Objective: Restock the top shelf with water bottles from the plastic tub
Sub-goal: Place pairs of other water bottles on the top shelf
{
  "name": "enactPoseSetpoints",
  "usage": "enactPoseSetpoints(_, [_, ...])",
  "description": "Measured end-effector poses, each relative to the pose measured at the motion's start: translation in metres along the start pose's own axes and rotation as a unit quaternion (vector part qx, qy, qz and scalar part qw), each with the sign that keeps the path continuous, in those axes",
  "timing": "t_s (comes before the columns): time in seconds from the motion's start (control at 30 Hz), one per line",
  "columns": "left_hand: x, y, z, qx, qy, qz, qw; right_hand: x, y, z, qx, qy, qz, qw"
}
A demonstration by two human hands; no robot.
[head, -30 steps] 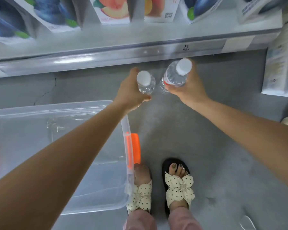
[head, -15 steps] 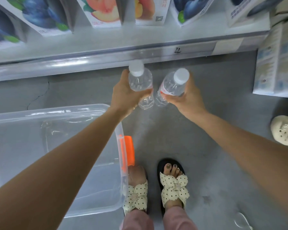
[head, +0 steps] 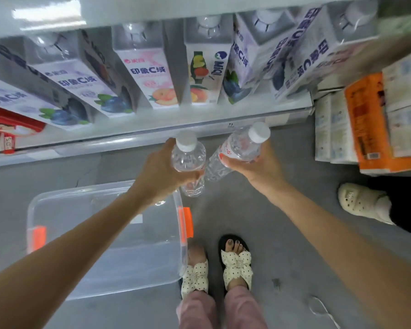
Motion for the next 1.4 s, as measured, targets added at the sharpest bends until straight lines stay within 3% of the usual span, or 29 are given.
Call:
enactPoseSetpoints(0.17, [0.031,-0.068,0.053,0.005,0.015,0.042,0.999,0.024,0.012,-0.105,0.005,-0.060,-0.079,0.995])
enactPoseSetpoints(0.47, [0.110,-0.180,0.136,0.137,0.029,0.128,0.982,0.097,0.019,-0.270,0.080,-0.119,-0.169,0.975])
enactPoseSetpoints(0.97, [0.267,-0.340,0.301,0.197,0.169,0.177,0.950,0.234,-0.022,-0.494,0.011,-0.218,-0.107,0.970])
enactPoseSetpoints(1.13, [0.319,-0.388,0.357,0.209,0.224,0.195,0.932,0.288,-0.027,-0.568,-0.025,-0.267,-0.122,0.956])
enactPoseSetpoints(1.4, [0.410,-0.467,0.443,0.263,0.344,0.242,0.868,0.374,-0.041,-0.687,-0.069,-0.376,-0.120,0.916])
Point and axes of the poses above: each hand's wrist, its own x-axis away from the middle knuckle, its own y-axis out of the palm, z = x × y, the point moved 9 cm from there along -x, towards the middle knuckle, and after that the axes turned 10 degrees about -x, right-handed, at the moved point
